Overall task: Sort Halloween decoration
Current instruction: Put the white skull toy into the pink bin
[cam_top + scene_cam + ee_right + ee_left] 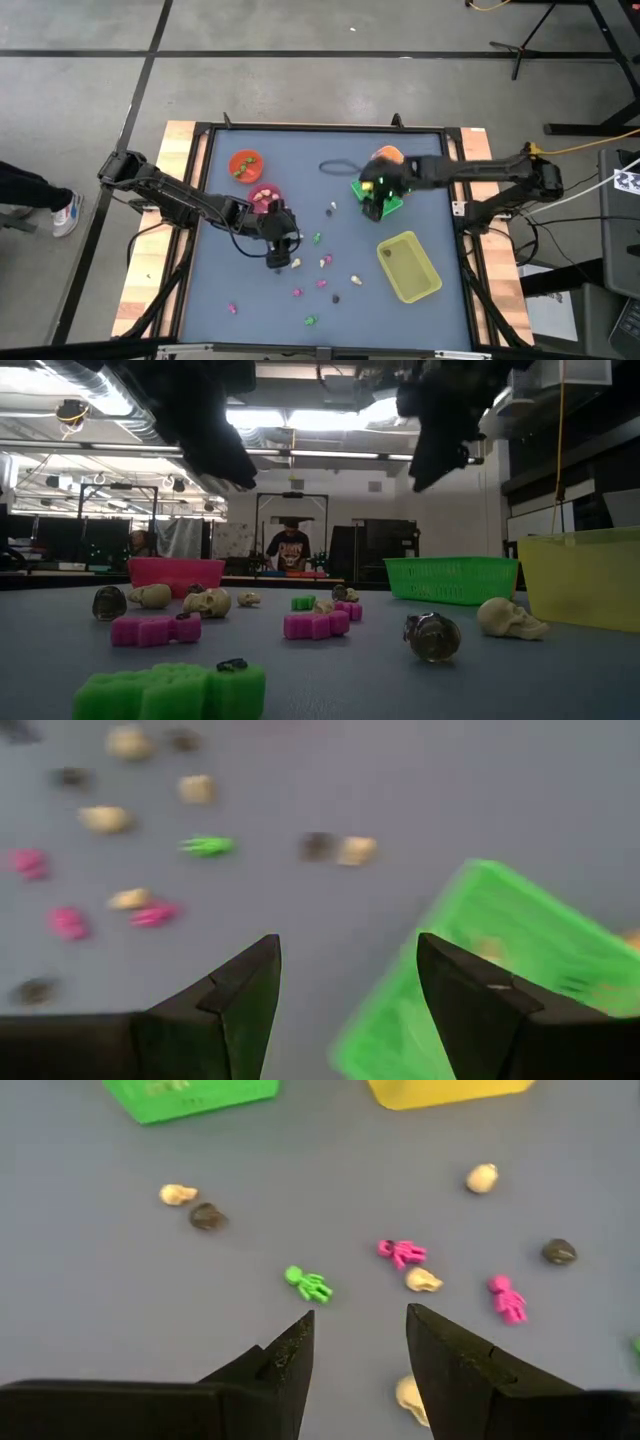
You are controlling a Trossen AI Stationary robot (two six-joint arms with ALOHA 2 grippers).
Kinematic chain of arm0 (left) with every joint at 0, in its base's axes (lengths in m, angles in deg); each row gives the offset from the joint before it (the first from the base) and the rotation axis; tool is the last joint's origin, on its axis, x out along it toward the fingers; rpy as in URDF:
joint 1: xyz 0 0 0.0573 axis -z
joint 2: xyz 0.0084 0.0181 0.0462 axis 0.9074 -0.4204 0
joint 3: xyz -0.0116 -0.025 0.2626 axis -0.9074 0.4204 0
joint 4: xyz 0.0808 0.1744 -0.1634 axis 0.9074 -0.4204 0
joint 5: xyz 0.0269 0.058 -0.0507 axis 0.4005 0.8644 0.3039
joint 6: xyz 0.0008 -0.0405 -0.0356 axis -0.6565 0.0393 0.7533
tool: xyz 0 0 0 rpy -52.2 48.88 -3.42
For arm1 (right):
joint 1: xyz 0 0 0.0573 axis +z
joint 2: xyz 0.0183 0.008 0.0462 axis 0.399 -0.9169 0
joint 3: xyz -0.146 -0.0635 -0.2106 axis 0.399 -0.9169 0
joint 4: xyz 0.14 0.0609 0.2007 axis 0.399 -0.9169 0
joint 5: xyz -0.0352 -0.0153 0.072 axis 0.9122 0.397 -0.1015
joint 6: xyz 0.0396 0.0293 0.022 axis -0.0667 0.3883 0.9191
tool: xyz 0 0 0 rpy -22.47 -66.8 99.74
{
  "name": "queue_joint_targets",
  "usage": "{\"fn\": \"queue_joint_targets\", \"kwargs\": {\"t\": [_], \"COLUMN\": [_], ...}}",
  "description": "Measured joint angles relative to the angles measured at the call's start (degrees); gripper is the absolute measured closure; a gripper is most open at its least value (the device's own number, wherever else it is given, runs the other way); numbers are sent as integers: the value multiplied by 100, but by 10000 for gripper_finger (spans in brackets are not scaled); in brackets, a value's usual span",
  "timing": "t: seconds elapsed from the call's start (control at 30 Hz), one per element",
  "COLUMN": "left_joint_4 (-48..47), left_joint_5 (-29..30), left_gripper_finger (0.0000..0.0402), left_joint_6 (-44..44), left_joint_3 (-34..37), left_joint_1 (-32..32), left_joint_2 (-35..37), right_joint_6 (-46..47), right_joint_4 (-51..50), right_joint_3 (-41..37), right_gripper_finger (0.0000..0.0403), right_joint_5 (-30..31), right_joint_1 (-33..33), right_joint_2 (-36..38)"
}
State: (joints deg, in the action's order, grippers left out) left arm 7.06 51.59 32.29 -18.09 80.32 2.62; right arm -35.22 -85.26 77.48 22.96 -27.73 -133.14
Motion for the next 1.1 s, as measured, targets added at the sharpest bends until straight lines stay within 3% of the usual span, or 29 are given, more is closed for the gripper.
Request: {"fn": "queue_joint_targets", "kwargs": {"t": [0.33,0.53,0.77,1.1], "left_joint_4": [-61,-85,-83,-84], "left_joint_5": [-832,-857,-744,-496], "left_gripper_finger": [257,257,257,257], "left_joint_6": [-9,-11,-6,16], "left_joint_3": [0,0,0,0], "left_joint_1": [324,601,753,828], "left_joint_2": [0,0,0,0], "right_joint_6": [1152,1387,1370,1399], "right_joint_4": [555,1028,1485,1678], "right_joint_3": [2,2,0,-2], "right_gripper_finger": [169,169,169,169], "right_joint_5": [1044,1153,1253,1450], "right_joint_1": [2351,3297,3732,3666], "right_joint_2": [-476,-1006,-1669,-2306]}}
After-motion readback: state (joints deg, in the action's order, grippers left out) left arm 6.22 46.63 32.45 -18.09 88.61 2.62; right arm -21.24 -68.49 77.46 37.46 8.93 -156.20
